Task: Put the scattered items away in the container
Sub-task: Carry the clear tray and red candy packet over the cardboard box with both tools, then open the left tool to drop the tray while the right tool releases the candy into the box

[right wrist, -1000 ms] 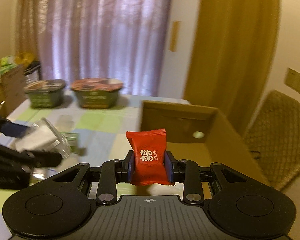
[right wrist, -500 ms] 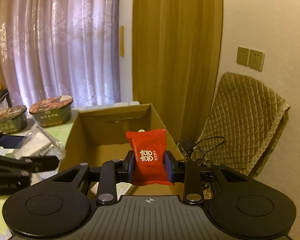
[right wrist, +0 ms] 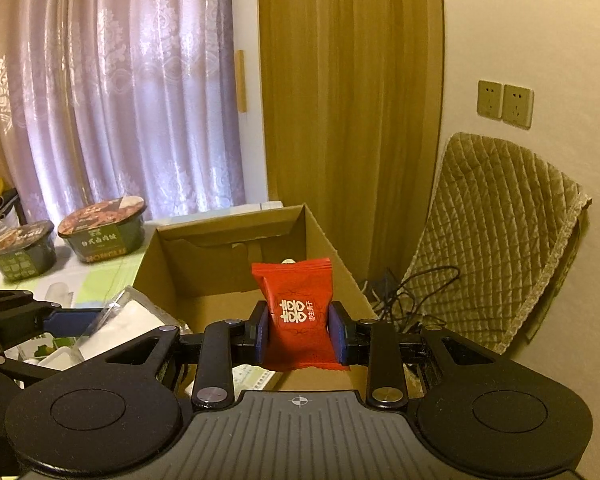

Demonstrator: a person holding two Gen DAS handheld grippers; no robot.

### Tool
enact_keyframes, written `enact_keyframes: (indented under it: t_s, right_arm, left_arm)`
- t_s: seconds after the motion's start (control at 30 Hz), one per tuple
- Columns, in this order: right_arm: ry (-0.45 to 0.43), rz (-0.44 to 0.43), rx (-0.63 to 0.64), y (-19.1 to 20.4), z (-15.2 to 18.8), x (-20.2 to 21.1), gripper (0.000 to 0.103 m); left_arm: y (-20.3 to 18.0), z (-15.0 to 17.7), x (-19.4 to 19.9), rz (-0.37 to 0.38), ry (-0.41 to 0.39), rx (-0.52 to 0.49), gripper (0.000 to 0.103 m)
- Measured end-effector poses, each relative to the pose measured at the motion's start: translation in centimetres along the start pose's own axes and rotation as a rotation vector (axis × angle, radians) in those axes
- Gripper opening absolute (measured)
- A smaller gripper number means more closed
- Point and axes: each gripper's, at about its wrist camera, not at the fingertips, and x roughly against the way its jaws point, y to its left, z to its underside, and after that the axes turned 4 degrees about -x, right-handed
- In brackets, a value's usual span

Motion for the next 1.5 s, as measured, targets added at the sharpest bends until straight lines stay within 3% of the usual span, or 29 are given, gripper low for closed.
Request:
enact_keyframes:
  t_s: [0.13,0.3,1.3,1.33,1.4,1.5]
  right_arm:
    - [-0.001,0.005,0.002,0.0,0.0,0.0,0.034]
    - [0.002,0.011,0.003,0.0,0.2,-0.1,0.034]
    - [0.049,-0.05,0.04,1.8,0.9,-1.2,0.035]
    - [0.049,-0.053,0.047,2.0,1.0,-1.2,0.039]
    - [0.02,-0.042,0.032,2.0,1.0,-0.9,0.091]
    - [-0.009,-0.046,0.008,1.9,0.8,-0.6,0.091]
  left_arm:
    - [-0.2,-0.3,0.0,0.011,-0.005,0.009,0.064]
    - [-0.3,-0.3,0.1,0.006,-0.016,0.014,0.074]
    - [2.3,1.1,0.8,-0.055,0.028,0.038,0.074]
    - [2.3,1.0,0.8,-0.06,0.032,0.036,0.074]
    - [2.5,1.2,0.9,-0.06,0.033,0.037,0.074]
    - [2.9,1.3,1.0,-0.065,0.034,0.043,0.074]
